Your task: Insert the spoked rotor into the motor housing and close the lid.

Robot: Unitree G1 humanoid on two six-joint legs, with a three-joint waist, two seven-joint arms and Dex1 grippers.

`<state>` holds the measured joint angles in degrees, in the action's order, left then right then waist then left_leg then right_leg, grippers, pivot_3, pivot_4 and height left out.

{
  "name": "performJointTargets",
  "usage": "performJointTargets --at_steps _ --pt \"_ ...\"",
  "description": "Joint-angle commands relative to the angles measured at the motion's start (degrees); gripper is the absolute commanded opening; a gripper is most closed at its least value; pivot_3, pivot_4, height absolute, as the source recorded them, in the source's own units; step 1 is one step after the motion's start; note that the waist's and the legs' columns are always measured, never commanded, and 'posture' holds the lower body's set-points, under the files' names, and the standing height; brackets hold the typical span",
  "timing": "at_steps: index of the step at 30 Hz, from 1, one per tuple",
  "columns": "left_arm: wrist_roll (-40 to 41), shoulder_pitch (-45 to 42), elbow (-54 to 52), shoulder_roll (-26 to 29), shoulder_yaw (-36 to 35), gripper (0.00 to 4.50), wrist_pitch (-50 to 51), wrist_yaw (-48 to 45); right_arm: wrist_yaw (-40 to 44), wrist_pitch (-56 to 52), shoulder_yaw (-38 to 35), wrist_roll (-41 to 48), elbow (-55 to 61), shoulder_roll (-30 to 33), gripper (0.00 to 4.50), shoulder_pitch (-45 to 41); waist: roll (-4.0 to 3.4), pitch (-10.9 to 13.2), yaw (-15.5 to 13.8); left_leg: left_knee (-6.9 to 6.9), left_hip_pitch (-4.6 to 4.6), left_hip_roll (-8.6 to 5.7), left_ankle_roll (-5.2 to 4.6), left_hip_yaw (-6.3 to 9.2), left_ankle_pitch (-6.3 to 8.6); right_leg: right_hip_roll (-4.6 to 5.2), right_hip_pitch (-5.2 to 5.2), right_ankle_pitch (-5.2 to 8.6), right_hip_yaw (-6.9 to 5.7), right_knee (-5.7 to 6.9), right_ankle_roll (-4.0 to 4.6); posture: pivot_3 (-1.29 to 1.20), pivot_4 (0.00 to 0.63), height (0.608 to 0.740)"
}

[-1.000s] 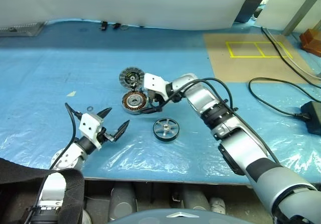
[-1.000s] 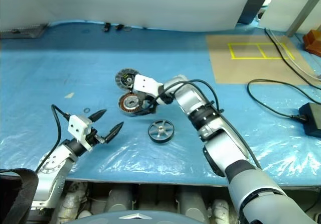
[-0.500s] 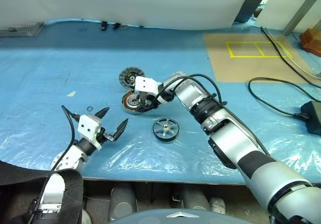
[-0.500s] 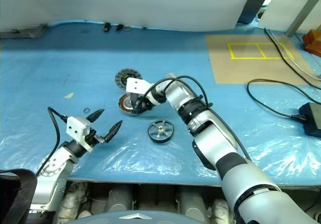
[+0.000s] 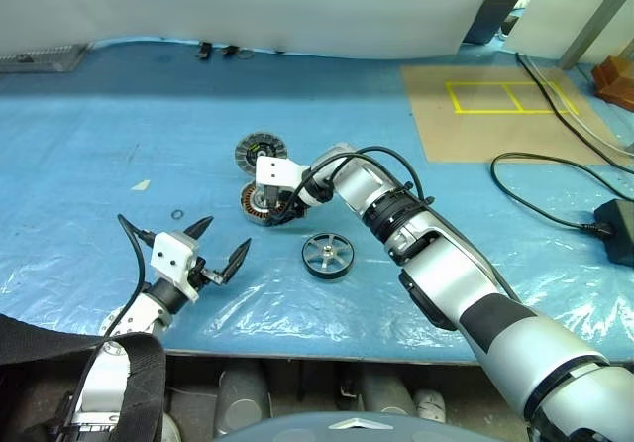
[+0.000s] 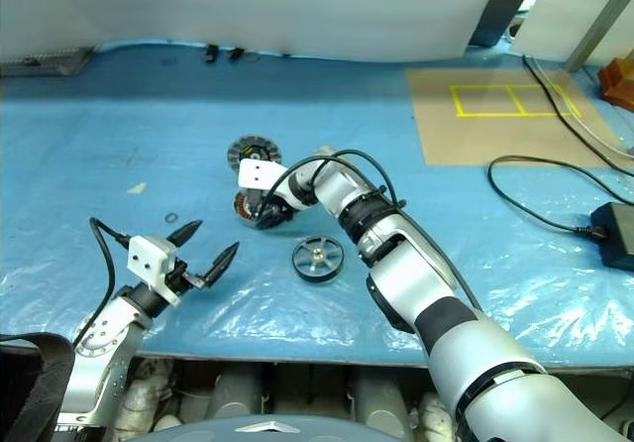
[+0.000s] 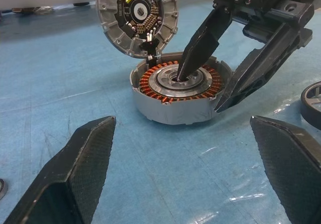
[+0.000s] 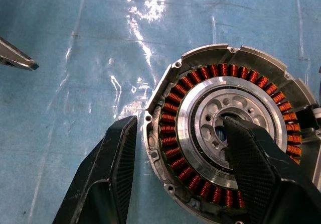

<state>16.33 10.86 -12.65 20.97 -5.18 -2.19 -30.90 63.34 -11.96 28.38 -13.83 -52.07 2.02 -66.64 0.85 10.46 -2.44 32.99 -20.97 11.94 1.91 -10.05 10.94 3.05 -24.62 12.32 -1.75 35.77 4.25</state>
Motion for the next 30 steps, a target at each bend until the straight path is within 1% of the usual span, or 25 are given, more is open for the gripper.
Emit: performJointTargets --at_steps 1,4,7,8,9,12,17,22,26,30 --pt "-0.06 0.16 -2.41 0.38 -1.22 4.5 -1.09 0.28 -0.44 1.23 0.23 -1.01 -0.89 -0.86 2.84 -1.65 0.0 0.0 -0.01 0.0 0.0 0.0 0.0 0.0 0.0 0.0 0.0 0.0 0.0 0.0 0.0 0.0 0.15 0.74" --pt "-0.05 -0.04 -2.29 0.57 -1.37 4.5 -1.03 0.27 -0.52 1.86 0.64 -1.89 -2.41 -1.42 2.84 -1.38 -0.01 0.0 0.0 0.0 0.01 0.0 0.0 0.0 0.0 0.0 0.0 0.0 0.0 0.0 0.0 0.0 0.15 0.74" --pt "0.06 0.04 -2.38 1.14 -1.9 4.5 -0.83 0.19 0.32 2.65 1.54 -2.87 -3.1 -1.42 2.3 -0.63 -0.01 -0.02 0.07 0.0 0.03 0.0 0.0 -0.01 0.0 0.0 0.01 0.0 0.01 0.0 0.0 0.0 0.15 0.74" --pt "0.1 0.1 -2.44 1.26 -2.03 4.5 -0.79 0.19 0.59 2.78 1.62 -3.01 -3.04 -1.39 2.01 -0.5 -0.02 -0.03 0.11 0.0 0.11 0.01 0.0 0.0 0.0 0.0 0.06 0.0 0.02 0.01 0.01 0.0 0.15 0.74" --pt "0.17 0.28 -2.6 1.47 -2.37 4.5 -0.71 0.21 1.33 2.86 2.06 -3.29 -2.45 -1.24 1.94 0.04 -0.03 -0.02 0.11 0.0 0.2 0.02 0.0 0.0 0.0 0.0 0.12 -0.01 0.02 0.01 0.02 0.0 0.15 0.74" --pt "0.47 0.77 -2.78 2.13 -3.37 4.5 -0.53 -0.01 3.17 3.08 3.88 -4.36 -0.02 -0.7 1.94 1.98 -0.06 -0.02 0.06 0.0 0.42 0.05 0.0 0.0 0.01 0.0 0.28 -0.03 0.03 0.01 0.05 0.0 0.15 0.74" --pt "1.33 1.39 -2.65 3.56 -5.55 4.5 -0.06 -0.64 4.74 1.03 4.25 -4.29 5.3 -0.54 1.93 4.31 -0.06 -0.03 0.04 -0.03 0.54 0.04 0.01 0.01 0.01 0.01 0.37 -0.02 0.07 -0.02 0.04 0.0 0.15 0.74" --pt "1.62 2.44 -2.37 5.24 -7.54 4.5 0.0 -1.68 10.26 -4.09 5.75 -3.13 17.25 1.46 1.93 8.53 -0.06 -0.04 0.05 -0.13 0.56 0.04 0.01 0.01 0.01 0.0 0.36 -0.01 0.1 -0.06 0.06 0.0 0.15 0.74" --pt "1.71 2.44 -1.96 6.1 -8.46 4.5 0.03 -2.13 12.88 -10.05 7.63 -2.51 28.74 2.46 1.93 12.98 -0.04 -0.05 -0.02 -0.19 0.58 0.03 0.01 0.02 0.01 0.0 0.35 -0.01 0.1 -0.08 0.05 0.0 0.15 0.74" --pt "1.8 2.22 -1.56 6.41 -8.62 4.5 -0.09 -2.54 13.71 -15.56 9.27 -2.01 37.05 2.78 1.93 16.11 -0.03 -0.06 0.13 -0.21 0.68 0.04 0.01 0.04 0.01 -0.01 0.37 -0.01 0.16 -0.07 0.05 0.0 0.15 0.74"
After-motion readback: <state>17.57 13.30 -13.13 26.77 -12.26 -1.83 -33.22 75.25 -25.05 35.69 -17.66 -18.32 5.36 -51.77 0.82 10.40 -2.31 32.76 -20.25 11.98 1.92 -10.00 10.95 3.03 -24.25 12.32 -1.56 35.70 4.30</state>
